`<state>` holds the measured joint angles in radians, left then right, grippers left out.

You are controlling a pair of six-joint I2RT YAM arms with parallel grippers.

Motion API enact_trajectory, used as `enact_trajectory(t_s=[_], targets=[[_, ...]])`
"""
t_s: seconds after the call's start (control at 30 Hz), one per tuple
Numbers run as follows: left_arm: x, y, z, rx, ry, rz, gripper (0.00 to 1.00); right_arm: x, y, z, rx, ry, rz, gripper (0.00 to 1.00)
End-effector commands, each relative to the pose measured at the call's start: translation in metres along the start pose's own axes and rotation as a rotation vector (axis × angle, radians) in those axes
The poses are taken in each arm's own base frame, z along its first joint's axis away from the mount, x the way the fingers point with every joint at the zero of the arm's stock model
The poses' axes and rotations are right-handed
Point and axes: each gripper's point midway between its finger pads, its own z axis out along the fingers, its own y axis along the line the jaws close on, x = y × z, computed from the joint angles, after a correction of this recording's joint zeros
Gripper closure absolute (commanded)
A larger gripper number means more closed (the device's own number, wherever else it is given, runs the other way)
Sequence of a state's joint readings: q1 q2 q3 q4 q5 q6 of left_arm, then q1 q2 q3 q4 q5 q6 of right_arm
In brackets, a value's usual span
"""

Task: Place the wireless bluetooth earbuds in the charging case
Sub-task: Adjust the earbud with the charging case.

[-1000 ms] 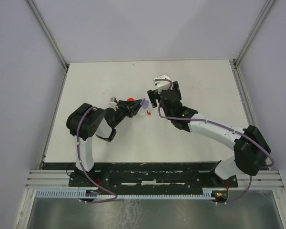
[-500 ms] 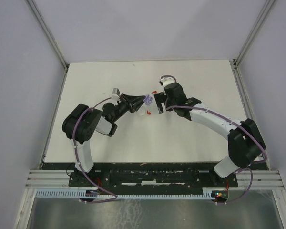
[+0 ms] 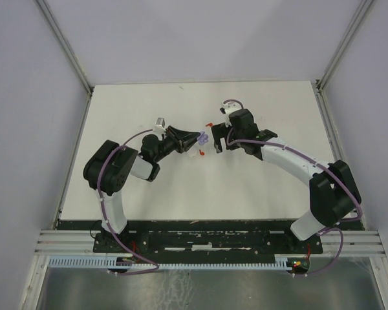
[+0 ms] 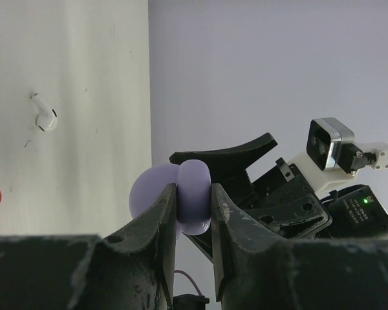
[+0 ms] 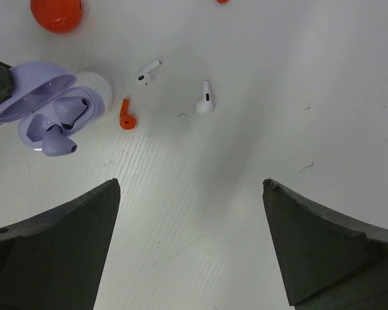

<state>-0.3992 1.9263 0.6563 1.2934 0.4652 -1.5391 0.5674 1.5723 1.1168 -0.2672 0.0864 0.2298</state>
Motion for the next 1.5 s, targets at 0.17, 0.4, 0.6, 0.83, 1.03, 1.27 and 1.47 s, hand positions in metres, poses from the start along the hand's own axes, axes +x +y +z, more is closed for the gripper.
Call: enact_trajectory(t_s=[0.17, 0.4, 0.6, 0.83, 1.03, 1.27, 1.47], targets=[[0.003, -0.021, 0.010, 0.052, 0.018, 0.094, 0.97, -0.015, 0.013, 0.019, -0.052, -0.029, 0.022, 0.01], [0.006, -0.022, 0.012, 0.053, 0.029, 0.097, 0.97, -0.014, 0.012, 0.033, -0.042, -0.025, 0.028, 0.01], [0.008, -0.023, 0.012, 0.050, 0.032, 0.100, 0.97, -0.015, 0.015, 0.039, -0.050, -0.029, 0.029, 0.00], [0.008, -0.023, 0.013, 0.051, 0.033, 0.099, 0.97, -0.016, 0.014, 0.036, -0.048, -0.035, 0.030, 0.00], [0.009, -0.027, 0.012, 0.057, 0.030, 0.102, 0.97, -0.014, 0.000, 0.033, 0.014, -0.025, 0.039, 0.00], [0.010, -0.029, 0.011, 0.061, 0.037, 0.105, 0.97, -0.018, -0.005, 0.032, 0.008, -0.042, 0.054, 0.00], [0.011, -0.030, 0.012, 0.063, 0.042, 0.106, 0.97, -0.023, -0.001, 0.034, -0.015, -0.045, 0.049, 0.00]])
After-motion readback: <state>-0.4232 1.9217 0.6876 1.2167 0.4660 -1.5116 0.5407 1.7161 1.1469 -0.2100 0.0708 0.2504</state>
